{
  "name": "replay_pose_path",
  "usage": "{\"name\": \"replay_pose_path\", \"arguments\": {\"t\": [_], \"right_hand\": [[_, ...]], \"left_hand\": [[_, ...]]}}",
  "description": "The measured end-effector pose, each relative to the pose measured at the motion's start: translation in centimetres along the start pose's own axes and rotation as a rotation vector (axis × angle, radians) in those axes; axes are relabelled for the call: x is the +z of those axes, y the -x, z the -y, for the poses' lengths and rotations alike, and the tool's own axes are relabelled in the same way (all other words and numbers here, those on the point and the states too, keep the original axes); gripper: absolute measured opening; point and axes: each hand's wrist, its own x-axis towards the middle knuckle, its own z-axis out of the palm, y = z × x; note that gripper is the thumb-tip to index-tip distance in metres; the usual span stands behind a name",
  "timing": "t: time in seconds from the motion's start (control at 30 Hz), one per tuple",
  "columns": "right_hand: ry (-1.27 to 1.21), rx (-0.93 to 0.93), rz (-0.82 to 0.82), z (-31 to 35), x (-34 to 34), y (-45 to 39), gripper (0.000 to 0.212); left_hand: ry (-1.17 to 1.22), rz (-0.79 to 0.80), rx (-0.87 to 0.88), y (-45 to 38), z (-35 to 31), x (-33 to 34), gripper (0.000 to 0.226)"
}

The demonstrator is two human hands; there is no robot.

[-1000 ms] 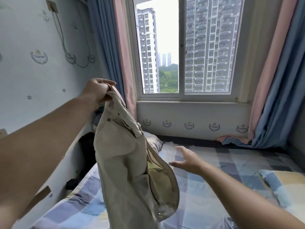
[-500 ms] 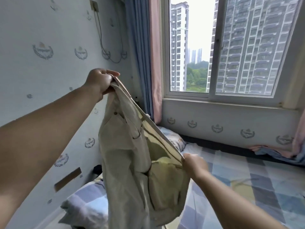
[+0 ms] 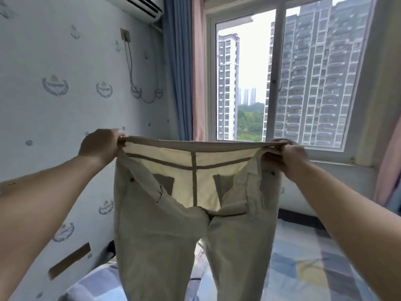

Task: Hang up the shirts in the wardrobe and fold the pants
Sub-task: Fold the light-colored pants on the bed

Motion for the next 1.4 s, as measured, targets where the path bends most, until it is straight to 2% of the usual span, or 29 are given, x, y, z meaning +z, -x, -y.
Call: {"name": "replay_pose_path", "arguments": {"t": [0.07, 0.17, 0.3, 0.43, 0.6, 0.77, 0.9, 1.0, 1.07, 1.23, 1.4], "right_hand": [[-0.088, -0.069, -0.005, 2.8, 0.1, 0.0, 0.040], [-0.076, -0.129, 0.006, 5.0, -0.4, 0.2, 0.038], [-0.005, -0.148, -0.021, 5.8, -2.8, -0.1, 0.034], [0.018, -0.222, -0.144, 8.2, -6.9, -0.6, 0.034], [0.092, -0.373, -0.311, 17.3, -10.1, -0.5, 0.027], [0.152, -0.596, -0.250, 27.8, -6.8, -0.6, 0.025], [0.230, -0.679, -0.141, 30.4, -1.8, -1.5, 0.019], [0.366, -0.614, -0.101, 27.2, 2.3, -3.6, 0.022], [0.432, -0.530, -0.048, 21.6, 5.2, -5.2, 0.020], [0.479, -0.251, 0.077, 0.6, 10.2, -8.2, 0.016], [0.649, -0.119, 0.144, -17.9, 14.6, -9.1, 0.024]], "left_hand": [[0.056, 0.022, -0.063, -0.4, -1.0, 0.0, 0.023], [0.353, 0.142, -0.260, -0.1, -3.0, 0.2, 0.030], [0.552, 0.269, -0.328, 1.2, -6.0, 0.6, 0.030], [1.091, 0.291, -0.359, 1.1, -11.7, 0.5, 0.042], [1.643, 0.328, -0.311, -0.4, -19.1, -2.3, 0.034], [1.933, 0.282, -0.301, -3.0, -21.3, -5.3, 0.029], [2.080, 0.235, -0.405, -2.6, -19.6, -5.5, 0.031], [2.115, 0.235, -0.593, 0.5, -16.2, -2.7, 0.032], [2.092, 0.221, -0.770, 3.9, -12.9, 1.0, 0.033], [1.915, 0.186, -1.229, 13.6, -3.9, 12.1, 0.040], [1.663, 0.111, -1.485, 19.3, 6.0, 21.6, 0.038]]}}
